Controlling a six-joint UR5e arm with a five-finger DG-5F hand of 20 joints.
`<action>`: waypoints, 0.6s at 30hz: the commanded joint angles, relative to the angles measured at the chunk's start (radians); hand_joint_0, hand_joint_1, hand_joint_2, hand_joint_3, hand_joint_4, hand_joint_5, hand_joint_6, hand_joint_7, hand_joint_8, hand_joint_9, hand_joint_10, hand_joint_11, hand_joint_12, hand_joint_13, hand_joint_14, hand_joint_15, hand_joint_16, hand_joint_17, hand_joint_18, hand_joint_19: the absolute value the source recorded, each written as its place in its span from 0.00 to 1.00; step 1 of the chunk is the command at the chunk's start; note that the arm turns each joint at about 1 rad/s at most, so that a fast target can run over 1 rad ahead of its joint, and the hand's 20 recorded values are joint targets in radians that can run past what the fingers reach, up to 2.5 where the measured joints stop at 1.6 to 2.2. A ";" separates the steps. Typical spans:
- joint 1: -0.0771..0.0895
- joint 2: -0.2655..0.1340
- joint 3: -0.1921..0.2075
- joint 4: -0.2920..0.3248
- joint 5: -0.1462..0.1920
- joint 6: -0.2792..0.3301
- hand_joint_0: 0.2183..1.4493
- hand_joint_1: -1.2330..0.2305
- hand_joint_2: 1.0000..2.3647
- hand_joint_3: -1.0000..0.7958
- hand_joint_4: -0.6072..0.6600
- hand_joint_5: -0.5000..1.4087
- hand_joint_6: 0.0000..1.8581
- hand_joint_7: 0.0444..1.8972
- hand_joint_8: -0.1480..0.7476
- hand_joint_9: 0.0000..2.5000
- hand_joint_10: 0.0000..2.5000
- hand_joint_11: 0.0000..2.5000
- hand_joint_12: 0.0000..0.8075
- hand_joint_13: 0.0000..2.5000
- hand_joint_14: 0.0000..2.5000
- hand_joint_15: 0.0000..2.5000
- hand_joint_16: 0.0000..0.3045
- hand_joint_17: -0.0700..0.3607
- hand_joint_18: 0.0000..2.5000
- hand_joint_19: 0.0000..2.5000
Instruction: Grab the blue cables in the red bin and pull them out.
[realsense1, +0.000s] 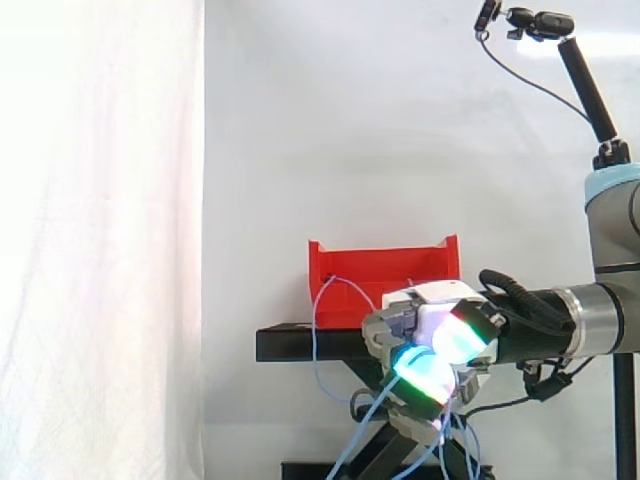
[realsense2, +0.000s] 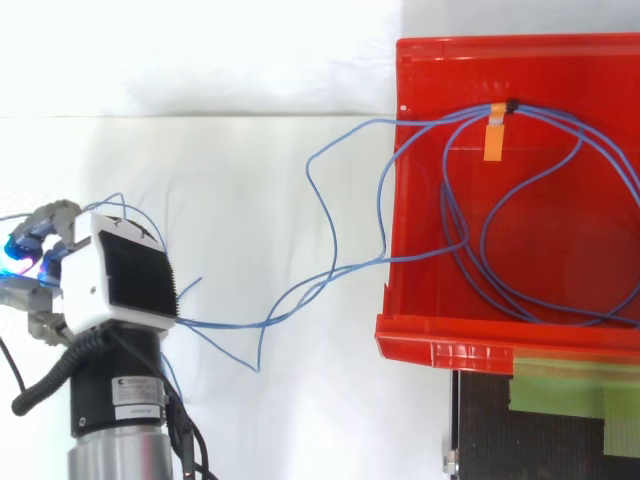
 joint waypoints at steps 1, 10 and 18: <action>0.000 0.000 -0.001 -0.007 0.042 0.015 0.62 0.21 0.00 0.07 0.41 0.51 0.81 0.18 0.37 0.39 0.25 0.61 0.34 0.50 0.41 0.57 0.14 0.39 0.39 0.41; 0.000 0.002 -0.001 -0.007 0.059 0.018 0.62 0.20 0.00 0.08 0.42 0.51 0.82 0.18 0.37 0.39 0.24 0.62 0.35 0.50 0.40 0.57 0.14 0.39 0.39 0.41; 0.000 0.002 0.001 -0.001 0.056 0.018 0.62 0.20 0.00 0.09 0.42 0.52 0.82 0.18 0.37 0.39 0.23 0.62 0.34 0.50 0.40 0.57 0.14 0.39 0.39 0.41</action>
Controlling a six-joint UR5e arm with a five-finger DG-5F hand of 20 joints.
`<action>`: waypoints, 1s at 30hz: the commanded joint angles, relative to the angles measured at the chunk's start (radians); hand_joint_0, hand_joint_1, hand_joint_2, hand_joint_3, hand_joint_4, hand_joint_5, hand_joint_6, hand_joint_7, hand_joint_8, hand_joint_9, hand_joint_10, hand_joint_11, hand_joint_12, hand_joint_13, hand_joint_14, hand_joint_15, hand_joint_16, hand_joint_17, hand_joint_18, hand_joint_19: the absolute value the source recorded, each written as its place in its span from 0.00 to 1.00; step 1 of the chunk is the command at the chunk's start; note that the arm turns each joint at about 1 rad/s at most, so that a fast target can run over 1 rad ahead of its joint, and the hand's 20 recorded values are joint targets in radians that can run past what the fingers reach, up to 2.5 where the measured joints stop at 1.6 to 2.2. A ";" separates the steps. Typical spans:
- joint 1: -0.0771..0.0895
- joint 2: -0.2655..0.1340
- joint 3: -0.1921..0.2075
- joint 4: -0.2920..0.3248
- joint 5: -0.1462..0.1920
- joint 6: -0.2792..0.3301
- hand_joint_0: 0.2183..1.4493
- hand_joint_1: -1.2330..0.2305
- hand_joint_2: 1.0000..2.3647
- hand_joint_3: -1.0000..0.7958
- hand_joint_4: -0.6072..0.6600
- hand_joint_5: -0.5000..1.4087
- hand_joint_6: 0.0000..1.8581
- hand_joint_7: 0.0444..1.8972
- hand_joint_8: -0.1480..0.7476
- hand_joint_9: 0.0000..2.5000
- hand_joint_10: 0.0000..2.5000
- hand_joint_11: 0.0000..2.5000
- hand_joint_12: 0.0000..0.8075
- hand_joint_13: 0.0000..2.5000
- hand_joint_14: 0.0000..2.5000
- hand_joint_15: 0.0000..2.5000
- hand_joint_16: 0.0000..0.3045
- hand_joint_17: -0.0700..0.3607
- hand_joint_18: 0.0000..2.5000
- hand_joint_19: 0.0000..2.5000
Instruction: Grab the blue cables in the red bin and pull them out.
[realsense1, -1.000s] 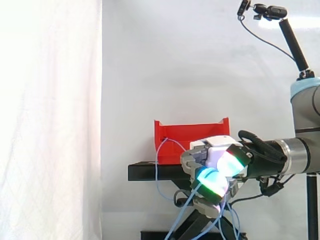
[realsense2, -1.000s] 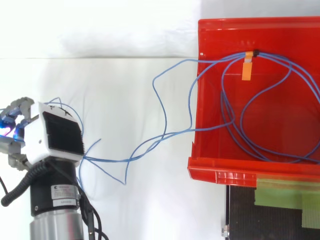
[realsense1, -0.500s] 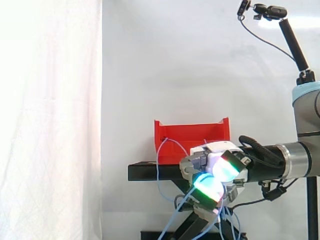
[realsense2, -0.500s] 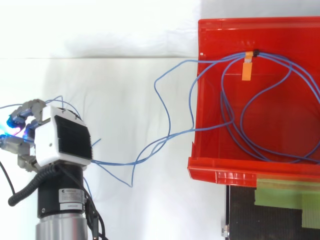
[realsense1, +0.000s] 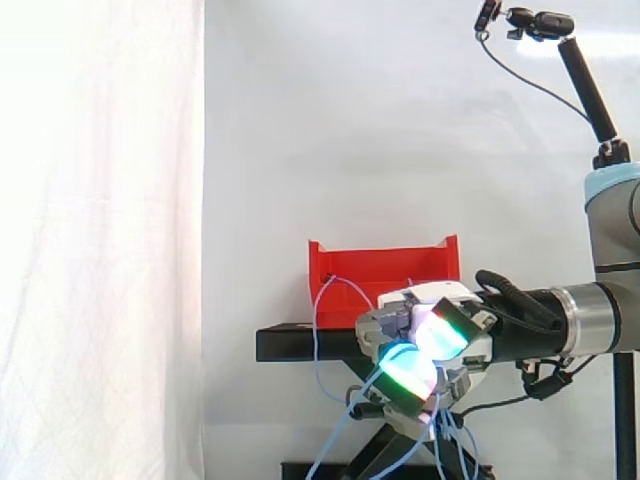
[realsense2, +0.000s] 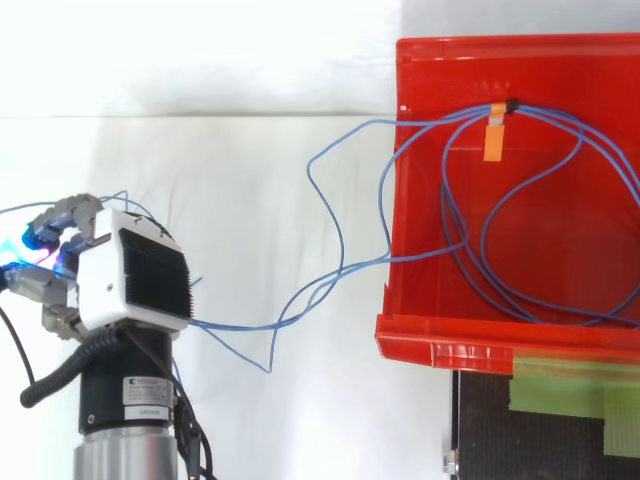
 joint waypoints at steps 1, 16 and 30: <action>0.000 0.000 -0.001 0.005 -0.002 0.000 0.62 0.20 0.00 0.08 0.42 0.52 0.82 0.18 0.37 0.39 0.23 0.62 0.35 0.50 0.40 0.57 0.14 0.39 0.39 0.41; 0.000 0.000 0.000 0.005 0.001 -0.003 0.62 0.20 0.01 0.11 0.42 0.53 0.82 0.18 0.38 0.40 0.20 0.63 0.34 0.50 0.39 0.57 0.14 0.39 0.39 0.41; 0.000 0.000 0.000 0.005 0.001 -0.003 0.62 0.19 0.01 0.13 0.43 0.53 0.81 0.19 0.38 0.40 0.16 0.64 0.35 0.50 0.35 0.60 0.14 0.39 0.39 0.41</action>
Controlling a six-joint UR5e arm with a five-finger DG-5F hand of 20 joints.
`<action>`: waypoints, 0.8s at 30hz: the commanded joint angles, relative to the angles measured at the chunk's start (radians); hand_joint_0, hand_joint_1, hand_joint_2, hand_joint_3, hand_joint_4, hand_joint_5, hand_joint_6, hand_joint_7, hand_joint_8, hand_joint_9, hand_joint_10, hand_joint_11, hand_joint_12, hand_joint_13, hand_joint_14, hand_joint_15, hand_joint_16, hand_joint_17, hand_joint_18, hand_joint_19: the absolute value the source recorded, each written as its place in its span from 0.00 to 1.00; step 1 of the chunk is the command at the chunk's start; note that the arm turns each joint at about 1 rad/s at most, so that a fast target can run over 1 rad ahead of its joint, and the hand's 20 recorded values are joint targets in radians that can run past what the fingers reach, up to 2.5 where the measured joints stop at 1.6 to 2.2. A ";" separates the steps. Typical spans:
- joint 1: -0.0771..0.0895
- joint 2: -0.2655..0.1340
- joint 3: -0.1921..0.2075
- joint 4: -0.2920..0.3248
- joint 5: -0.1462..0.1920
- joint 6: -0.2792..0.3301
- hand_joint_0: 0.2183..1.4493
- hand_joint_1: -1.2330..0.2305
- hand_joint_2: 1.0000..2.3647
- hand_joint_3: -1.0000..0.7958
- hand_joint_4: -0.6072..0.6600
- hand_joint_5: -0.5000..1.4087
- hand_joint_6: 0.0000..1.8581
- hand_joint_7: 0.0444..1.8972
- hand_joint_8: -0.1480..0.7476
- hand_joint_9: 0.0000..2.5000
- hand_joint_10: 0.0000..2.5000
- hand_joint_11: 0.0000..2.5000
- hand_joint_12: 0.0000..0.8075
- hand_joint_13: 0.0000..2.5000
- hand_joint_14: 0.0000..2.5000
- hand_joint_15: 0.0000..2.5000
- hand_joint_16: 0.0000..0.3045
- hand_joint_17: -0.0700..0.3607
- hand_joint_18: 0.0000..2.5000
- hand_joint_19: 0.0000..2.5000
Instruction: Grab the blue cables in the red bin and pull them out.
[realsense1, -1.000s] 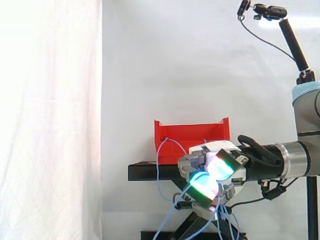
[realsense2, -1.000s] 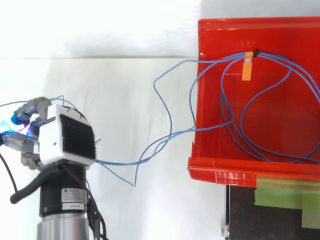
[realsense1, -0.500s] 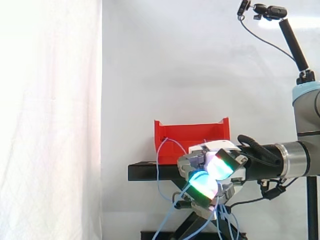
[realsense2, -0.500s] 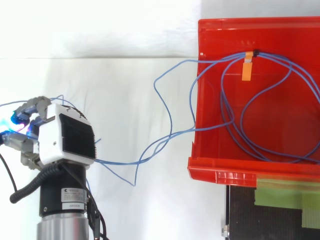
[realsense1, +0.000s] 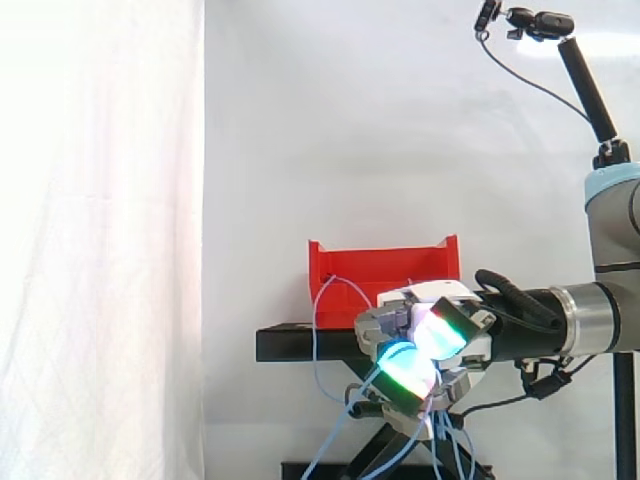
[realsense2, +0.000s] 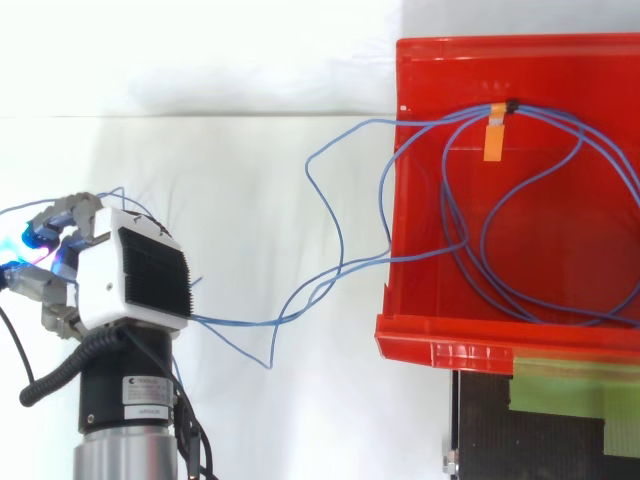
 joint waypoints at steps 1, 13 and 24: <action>0.000 0.000 0.000 0.000 0.000 0.000 0.62 0.19 0.01 0.13 0.43 0.54 0.81 0.19 0.38 0.40 0.16 0.65 0.34 0.50 0.35 0.59 0.14 0.39 0.39 0.41; 0.000 0.000 0.000 0.000 0.000 0.000 0.62 0.18 0.01 0.14 0.44 0.54 0.81 0.20 0.39 0.41 0.15 0.65 0.34 0.50 0.35 0.60 0.14 0.39 0.39 0.41; 0.000 -0.001 0.000 0.000 0.000 0.000 0.61 0.18 0.01 0.14 0.44 0.54 0.81 0.20 0.38 0.41 0.14 0.65 0.35 0.49 0.42 0.58 0.14 0.39 0.39 0.42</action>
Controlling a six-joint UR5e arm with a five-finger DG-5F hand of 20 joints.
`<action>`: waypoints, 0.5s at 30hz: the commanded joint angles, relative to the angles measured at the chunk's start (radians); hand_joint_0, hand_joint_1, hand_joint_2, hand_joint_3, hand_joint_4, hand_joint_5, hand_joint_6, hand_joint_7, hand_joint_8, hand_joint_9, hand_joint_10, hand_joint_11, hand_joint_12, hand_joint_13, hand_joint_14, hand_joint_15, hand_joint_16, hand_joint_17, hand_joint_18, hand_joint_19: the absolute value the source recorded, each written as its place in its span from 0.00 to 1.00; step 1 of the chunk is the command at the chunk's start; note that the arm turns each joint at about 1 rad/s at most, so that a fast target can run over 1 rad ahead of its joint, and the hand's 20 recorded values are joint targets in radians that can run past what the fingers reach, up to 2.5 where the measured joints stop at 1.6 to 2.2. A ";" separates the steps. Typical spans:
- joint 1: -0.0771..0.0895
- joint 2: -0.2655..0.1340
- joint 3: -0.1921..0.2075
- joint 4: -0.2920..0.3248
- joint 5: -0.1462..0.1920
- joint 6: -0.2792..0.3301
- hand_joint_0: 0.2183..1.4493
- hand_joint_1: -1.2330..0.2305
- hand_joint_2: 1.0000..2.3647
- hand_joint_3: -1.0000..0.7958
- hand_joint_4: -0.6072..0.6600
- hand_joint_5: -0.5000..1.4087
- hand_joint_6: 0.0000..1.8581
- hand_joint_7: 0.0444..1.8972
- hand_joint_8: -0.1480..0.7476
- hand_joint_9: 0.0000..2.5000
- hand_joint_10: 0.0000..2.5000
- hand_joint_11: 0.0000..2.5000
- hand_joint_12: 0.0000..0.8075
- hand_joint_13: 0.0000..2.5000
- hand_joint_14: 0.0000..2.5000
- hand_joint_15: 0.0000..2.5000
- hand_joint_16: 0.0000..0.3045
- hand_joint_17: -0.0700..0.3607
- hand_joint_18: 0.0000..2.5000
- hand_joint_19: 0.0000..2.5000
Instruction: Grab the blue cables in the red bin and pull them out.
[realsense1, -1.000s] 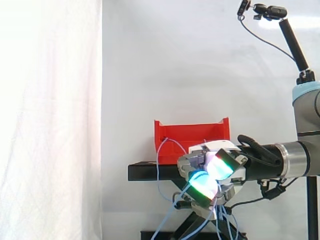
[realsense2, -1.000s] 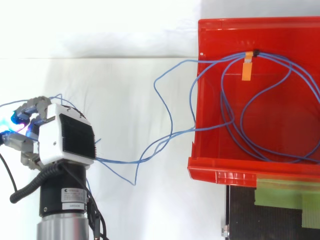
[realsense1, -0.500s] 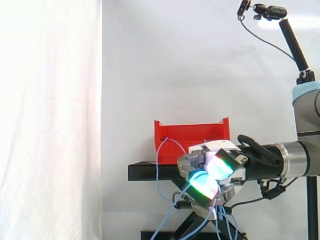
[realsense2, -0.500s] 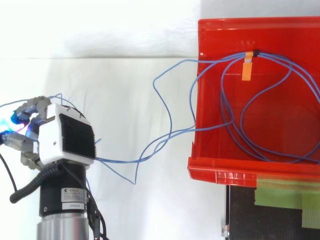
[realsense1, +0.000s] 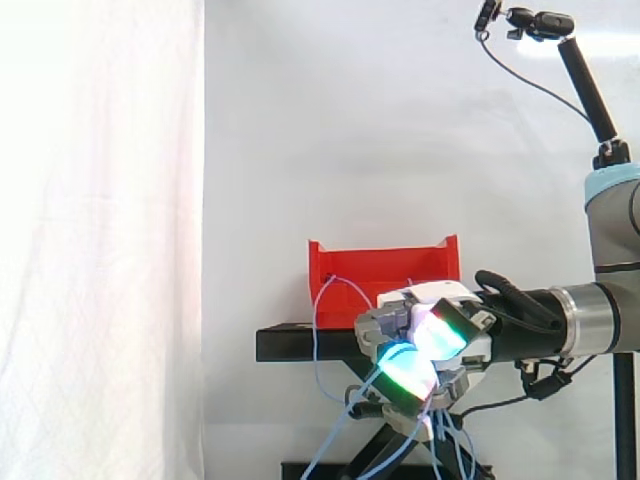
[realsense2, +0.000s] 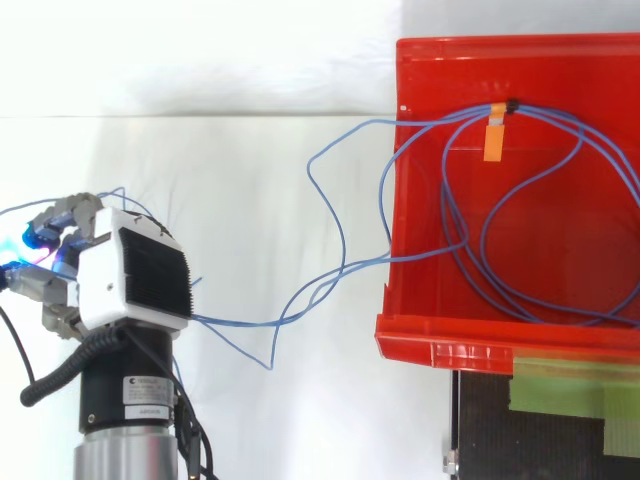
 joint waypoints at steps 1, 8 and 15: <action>0.002 -0.001 0.000 0.000 0.000 0.000 0.61 0.18 0.01 0.15 0.44 0.54 0.81 0.20 0.39 0.41 0.13 0.66 0.35 0.49 0.42 0.58 0.14 0.39 0.39 0.41; 0.000 0.001 0.000 0.000 0.000 0.000 0.61 0.18 0.01 0.15 0.44 0.54 0.80 0.20 0.38 0.41 0.11 0.66 0.36 0.49 0.41 0.59 0.15 0.39 0.39 0.41; 0.000 0.001 0.000 0.000 0.000 0.000 0.61 0.18 0.01 0.15 0.44 0.55 0.80 0.21 0.39 0.42 0.07 0.67 0.35 0.49 0.41 0.59 0.15 0.39 0.39 0.41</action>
